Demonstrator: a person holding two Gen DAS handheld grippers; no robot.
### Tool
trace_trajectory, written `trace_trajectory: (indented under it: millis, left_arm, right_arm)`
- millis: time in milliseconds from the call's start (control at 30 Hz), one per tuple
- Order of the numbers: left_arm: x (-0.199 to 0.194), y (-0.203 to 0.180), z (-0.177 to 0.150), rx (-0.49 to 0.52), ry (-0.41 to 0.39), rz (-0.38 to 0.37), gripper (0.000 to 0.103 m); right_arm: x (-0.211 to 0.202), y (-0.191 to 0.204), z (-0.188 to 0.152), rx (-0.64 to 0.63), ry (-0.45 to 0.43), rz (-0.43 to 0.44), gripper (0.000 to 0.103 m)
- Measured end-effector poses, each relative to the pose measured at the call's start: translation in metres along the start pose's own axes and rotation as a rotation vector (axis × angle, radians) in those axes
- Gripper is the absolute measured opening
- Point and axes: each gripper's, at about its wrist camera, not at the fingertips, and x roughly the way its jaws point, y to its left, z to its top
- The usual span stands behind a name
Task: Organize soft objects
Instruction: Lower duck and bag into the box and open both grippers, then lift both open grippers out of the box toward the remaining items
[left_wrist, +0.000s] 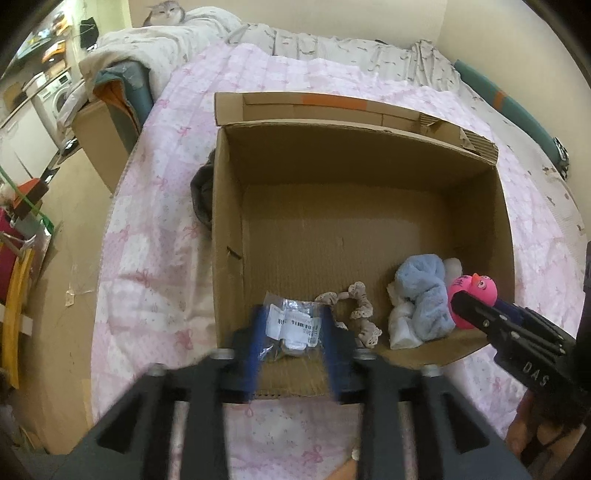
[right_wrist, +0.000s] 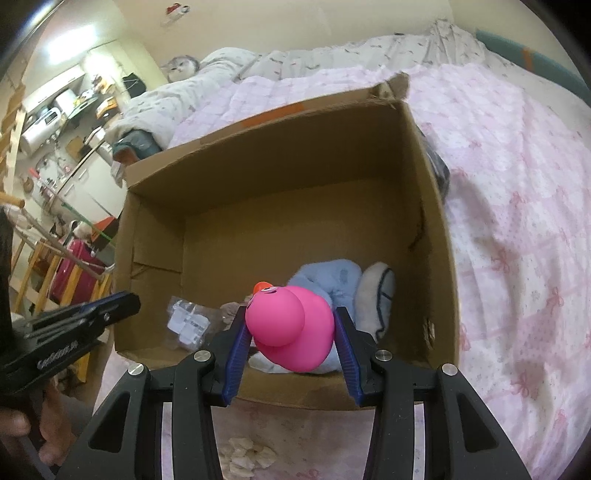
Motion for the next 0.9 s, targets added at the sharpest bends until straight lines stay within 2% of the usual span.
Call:
trace_trajectory:
  millis: [33, 100, 300, 400, 433, 767, 900]
  left_arm:
    - [-0.001, 0.001, -0.001, -0.007, -0.005, 0.008, 0.062]
    - [-0.005, 0.002, -0.003, -0.023, -0.024, -0.001, 0.067]
    - [-0.012, -0.002, -0.003, -0.01, -0.052, 0.004, 0.067]
    - [-0.012, -0.002, -0.003, -0.007, -0.052, 0.018, 0.067]
    - [-0.012, -0.002, -0.003, -0.009, -0.052, 0.021, 0.067]
    - [-0.024, 0.005, -0.009, -0.022, -0.084, 0.01, 0.067]
    - [-0.036, 0.008, -0.011, -0.016, -0.103, 0.006, 0.067]
  right_arm:
    - [0.0, -0.001, 0.0, 0.008, 0.002, 0.001, 0.047]
    - [0.0, -0.002, 0.0, 0.014, 0.006, 0.001, 0.047]
    - [-0.001, 0.003, -0.001, 0.004, -0.004, 0.024, 0.048]
    - [-0.004, 0.0, 0.0, 0.029, -0.017, 0.035, 0.073]
    - [-0.005, -0.001, 0.0, 0.04, -0.026, 0.044, 0.075]
    - [-0.023, 0.005, 0.0, 0.021, -0.055, 0.055, 0.078]
    - [-0.036, 0.01, -0.007, 0.006, -0.038, 0.057, 0.078]
